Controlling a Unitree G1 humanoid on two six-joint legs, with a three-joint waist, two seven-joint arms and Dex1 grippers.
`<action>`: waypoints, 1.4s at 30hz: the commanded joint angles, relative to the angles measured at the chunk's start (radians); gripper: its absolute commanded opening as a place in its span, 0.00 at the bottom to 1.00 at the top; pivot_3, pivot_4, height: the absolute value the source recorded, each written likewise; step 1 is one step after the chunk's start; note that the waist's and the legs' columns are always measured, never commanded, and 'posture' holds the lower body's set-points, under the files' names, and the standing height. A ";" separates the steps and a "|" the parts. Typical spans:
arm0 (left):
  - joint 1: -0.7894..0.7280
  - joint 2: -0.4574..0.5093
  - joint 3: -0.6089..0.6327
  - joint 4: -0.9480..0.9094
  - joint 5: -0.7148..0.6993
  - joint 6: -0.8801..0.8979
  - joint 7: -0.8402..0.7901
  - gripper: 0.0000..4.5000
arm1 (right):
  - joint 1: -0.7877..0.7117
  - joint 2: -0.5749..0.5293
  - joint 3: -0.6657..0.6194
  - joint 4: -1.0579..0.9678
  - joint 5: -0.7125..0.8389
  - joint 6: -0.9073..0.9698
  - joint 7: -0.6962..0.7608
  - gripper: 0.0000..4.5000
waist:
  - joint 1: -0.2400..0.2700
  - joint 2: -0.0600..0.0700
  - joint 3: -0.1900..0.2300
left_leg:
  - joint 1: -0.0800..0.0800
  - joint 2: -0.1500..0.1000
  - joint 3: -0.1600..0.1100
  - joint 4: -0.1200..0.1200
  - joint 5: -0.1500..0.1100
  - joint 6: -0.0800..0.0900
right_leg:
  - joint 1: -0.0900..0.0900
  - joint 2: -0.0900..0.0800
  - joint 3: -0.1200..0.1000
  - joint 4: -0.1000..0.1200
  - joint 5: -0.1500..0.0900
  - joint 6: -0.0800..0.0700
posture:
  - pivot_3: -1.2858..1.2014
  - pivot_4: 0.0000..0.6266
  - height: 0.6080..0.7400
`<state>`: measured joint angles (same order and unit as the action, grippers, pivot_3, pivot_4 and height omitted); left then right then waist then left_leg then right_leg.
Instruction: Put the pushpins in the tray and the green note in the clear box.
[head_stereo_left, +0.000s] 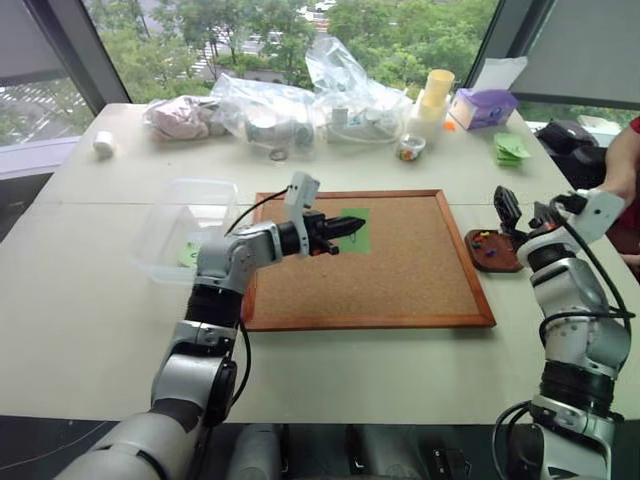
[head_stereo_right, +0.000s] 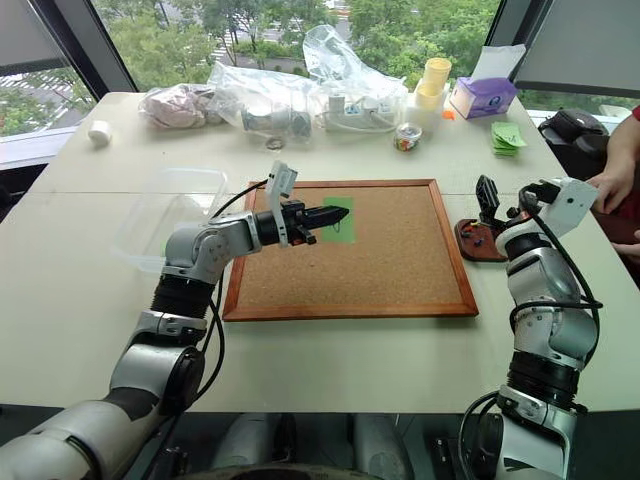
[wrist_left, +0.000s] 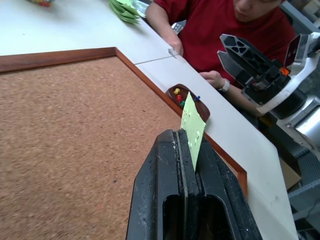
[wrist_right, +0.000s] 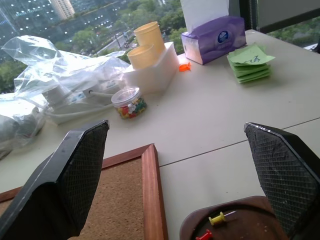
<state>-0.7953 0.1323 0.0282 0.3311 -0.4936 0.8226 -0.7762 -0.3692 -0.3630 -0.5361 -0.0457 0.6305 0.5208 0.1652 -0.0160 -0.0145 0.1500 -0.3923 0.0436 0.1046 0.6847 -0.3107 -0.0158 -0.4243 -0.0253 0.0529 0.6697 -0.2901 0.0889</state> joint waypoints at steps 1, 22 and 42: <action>-0.002 0.027 0.034 -0.072 -0.037 0.014 0.005 0.00 | -0.001 -0.016 0.021 -0.117 0.088 0.059 0.044 0.99 | -0.001 0.000 0.000 | 0.000 0.000 0.000 0.000 0.000 0.000 | 0.000 0.000 0.000 0.000 0.000 0.000 | 0.52 0.24 0.99; 0.106 0.635 0.280 -0.184 -0.052 0.350 0.129 0.00 | -0.073 -0.110 0.741 -0.336 -0.146 0.073 0.437 0.99 | 0.005 -0.012 0.002 | -0.003 0.001 -0.002 0.001 -0.001 0.002 | -0.001 -0.001 -0.004 -0.002 0.000 0.000 | 0.52 0.24 0.99; 0.046 0.648 0.276 -0.323 -0.149 0.232 0.020 0.99 | -0.002 -0.103 0.556 -0.416 -0.122 0.148 0.405 1.00 | 0.003 -0.012 0.001 | -0.005 0.000 -0.001 0.001 -0.002 0.003 | -0.003 -0.003 -0.005 -0.003 0.000 0.000 | 0.52 0.24 0.99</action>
<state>-0.7368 0.7667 0.2986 0.1053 -0.5841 1.0534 -0.7040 -0.3714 -0.4572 0.1059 -0.4044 0.4574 0.6441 0.5928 -0.0127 -0.0269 0.1514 -0.3971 0.0439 0.1037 0.6854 -0.3129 -0.0123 -0.4268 -0.0284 0.0483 0.6671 -0.2901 0.0885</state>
